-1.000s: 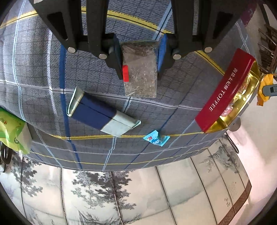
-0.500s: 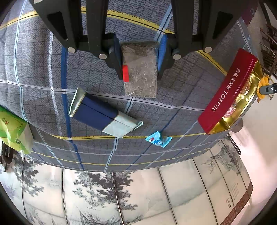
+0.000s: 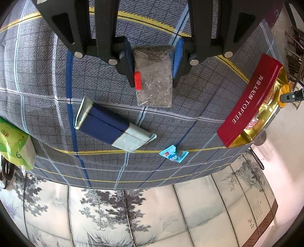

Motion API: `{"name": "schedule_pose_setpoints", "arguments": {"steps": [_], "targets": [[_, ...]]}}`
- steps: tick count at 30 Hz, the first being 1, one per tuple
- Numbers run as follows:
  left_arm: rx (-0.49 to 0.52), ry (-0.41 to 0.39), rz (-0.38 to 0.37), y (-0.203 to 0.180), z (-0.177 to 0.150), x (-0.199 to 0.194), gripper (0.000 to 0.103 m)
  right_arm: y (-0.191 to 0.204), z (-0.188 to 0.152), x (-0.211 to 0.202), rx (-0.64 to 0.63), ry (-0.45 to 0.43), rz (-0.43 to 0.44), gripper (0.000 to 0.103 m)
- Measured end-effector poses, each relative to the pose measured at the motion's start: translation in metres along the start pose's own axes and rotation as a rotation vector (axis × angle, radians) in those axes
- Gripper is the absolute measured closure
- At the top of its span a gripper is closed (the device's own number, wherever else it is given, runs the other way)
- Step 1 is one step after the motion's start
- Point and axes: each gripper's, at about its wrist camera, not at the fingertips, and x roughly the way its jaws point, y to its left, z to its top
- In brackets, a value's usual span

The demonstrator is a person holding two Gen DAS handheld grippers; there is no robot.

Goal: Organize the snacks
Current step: 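Lower the orange packet into the gold tin and open the left gripper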

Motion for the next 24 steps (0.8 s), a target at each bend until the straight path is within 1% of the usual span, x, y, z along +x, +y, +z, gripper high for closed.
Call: {"name": "schedule_pose_setpoints", "arguments": {"steps": [7,12,24], "targets": [[-0.011,0.007,0.010,0.008,0.000,0.005,0.070,0.001,0.000,0.001,0.000,0.003,0.000,0.068],[-0.029,0.015,0.002,0.018,0.000,0.009,0.070,0.002,-0.002,0.002,-0.004,0.012,-0.001,0.068],[-0.034,0.020,0.044,0.032,0.004,0.019,0.070,0.001,-0.002,0.002,-0.001,0.014,0.003,0.068]]}}
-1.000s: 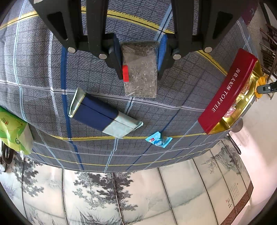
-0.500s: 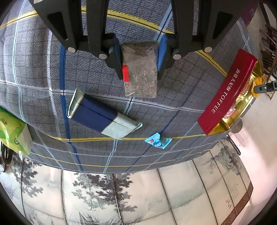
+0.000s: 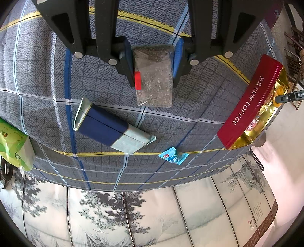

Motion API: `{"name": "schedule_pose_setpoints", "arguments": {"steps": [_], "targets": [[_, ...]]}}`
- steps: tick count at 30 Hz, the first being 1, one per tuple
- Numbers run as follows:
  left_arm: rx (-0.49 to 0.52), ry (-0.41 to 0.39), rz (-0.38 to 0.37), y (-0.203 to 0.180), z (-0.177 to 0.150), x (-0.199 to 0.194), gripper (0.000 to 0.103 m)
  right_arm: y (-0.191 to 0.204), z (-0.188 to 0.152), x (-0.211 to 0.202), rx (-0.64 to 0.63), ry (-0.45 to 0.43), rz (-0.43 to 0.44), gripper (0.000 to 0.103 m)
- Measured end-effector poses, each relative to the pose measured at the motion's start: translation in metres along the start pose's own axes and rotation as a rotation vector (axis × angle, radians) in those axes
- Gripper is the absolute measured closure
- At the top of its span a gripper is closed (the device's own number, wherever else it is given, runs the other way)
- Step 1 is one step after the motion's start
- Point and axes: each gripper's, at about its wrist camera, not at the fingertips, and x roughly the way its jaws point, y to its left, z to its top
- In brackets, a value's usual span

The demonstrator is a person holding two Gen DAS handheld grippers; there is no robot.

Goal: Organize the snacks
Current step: 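Lower the orange packet into the gold tin and open the left gripper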

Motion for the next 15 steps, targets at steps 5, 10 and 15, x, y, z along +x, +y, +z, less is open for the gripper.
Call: {"name": "schedule_pose_setpoints", "arguments": {"steps": [5,10,15], "targets": [[0.012,-0.010,0.016,0.002,0.009,0.004,0.069,0.000,0.000,0.000,0.000,0.000,-0.001,0.068],[0.022,-0.010,0.045,0.002,0.018,0.013,0.069,-0.001,0.001,0.000,0.000,0.001,0.000,0.068],[0.045,-0.038,0.047,-0.003,0.021,0.011,0.065,-0.001,0.001,0.000,0.000,0.001,0.000,0.068]]}}
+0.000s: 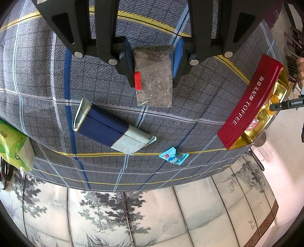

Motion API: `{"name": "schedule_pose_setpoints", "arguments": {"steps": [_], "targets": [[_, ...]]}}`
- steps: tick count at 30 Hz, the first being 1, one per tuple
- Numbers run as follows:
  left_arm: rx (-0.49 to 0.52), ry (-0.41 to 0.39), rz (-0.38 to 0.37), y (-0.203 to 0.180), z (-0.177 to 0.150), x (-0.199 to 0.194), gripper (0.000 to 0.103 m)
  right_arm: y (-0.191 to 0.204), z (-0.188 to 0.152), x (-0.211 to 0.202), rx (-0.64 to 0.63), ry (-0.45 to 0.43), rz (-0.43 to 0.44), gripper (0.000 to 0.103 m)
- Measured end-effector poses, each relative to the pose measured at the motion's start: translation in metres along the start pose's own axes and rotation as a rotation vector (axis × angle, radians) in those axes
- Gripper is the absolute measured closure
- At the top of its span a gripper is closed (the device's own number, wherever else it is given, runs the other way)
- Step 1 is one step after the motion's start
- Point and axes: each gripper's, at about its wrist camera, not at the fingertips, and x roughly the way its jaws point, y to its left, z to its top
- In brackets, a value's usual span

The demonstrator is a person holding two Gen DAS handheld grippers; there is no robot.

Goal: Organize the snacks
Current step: 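Lower the orange packet into the gold tin and open the left gripper, then carry the clear seed bag into the gold tin with the right gripper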

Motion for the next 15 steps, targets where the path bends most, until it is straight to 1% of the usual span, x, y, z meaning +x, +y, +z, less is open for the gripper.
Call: {"name": "schedule_pose_setpoints", "arguments": {"steps": [3,5,7,10,12,15], "targets": [[0.026,-0.024,0.017,-0.005,0.004,-0.003,0.060,0.000,0.000,0.000,0.000,0.000,0.000,0.068],[0.021,-0.033,0.016,-0.005,0.006,-0.006,0.056,0.000,0.000,0.000,0.000,0.000,0.000,0.068],[0.010,-0.044,0.013,-0.004,0.008,-0.010,0.048,0.000,0.000,0.000,0.000,0.000,0.000,0.068],[0.005,-0.075,0.029,-0.004,0.008,-0.019,0.038,0.000,0.000,0.000,0.000,0.000,0.000,0.068],[0.007,-0.087,0.035,-0.005,0.005,-0.025,0.036,0.000,0.000,0.000,0.000,0.000,0.000,0.068],[0.002,-0.105,0.039,-0.007,-0.003,-0.035,0.036,0.000,0.000,0.000,0.000,0.000,0.000,0.068]]}}
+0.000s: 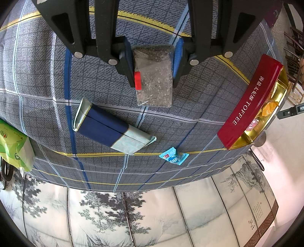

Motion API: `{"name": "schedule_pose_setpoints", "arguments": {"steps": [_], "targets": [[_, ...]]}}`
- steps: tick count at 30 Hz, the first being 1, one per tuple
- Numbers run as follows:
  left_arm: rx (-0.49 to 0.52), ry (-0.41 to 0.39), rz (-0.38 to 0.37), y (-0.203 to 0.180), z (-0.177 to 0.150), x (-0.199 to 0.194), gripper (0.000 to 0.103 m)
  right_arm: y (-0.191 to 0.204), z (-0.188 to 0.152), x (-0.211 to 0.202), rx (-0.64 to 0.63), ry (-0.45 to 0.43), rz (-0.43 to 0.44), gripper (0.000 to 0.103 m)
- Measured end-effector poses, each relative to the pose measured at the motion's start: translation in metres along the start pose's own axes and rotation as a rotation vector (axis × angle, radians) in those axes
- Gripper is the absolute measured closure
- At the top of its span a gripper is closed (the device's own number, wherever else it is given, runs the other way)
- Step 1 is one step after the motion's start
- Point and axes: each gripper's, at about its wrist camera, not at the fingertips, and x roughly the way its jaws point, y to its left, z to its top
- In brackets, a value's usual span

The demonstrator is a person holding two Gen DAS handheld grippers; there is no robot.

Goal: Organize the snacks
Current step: 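Carry the clear seed bag into the gold tin with the right gripper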

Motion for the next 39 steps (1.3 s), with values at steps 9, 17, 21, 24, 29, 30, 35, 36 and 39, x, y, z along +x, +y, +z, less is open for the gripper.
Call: {"name": "schedule_pose_setpoints", "arguments": {"steps": [9,17,21,24,29,30,35,36,39], "targets": [[-0.042,-0.058,0.027,0.000,-0.022,-0.029,0.034,0.003,-0.001,-0.002,-0.016,-0.013,-0.020,0.068],[-0.037,-0.072,0.048,0.003,-0.032,-0.037,0.029,0.010,0.000,-0.008,0.005,-0.029,-0.012,0.068],[-0.072,-0.090,0.027,0.007,-0.034,-0.040,0.029,0.019,0.005,-0.019,0.006,-0.058,0.012,0.068],[-0.067,-0.084,0.023,0.007,-0.034,-0.041,0.029,0.031,0.013,-0.029,-0.006,-0.075,0.037,0.068],[-0.051,-0.094,0.048,0.007,-0.035,-0.047,0.029,0.069,0.030,-0.041,-0.061,-0.103,0.113,0.068],[-0.042,-0.098,0.064,0.006,-0.035,-0.048,0.029,0.080,0.033,-0.043,-0.077,-0.105,0.129,0.068],[-0.019,-0.101,0.078,0.005,-0.034,-0.052,0.029,0.131,0.050,-0.040,-0.141,-0.105,0.229,0.068],[-0.014,-0.096,0.081,0.005,-0.034,-0.051,0.029,0.140,0.054,-0.037,-0.149,-0.101,0.248,0.068],[0.009,-0.105,0.112,0.004,-0.033,-0.052,0.028,0.167,0.061,-0.023,-0.169,-0.076,0.305,0.068]]}}
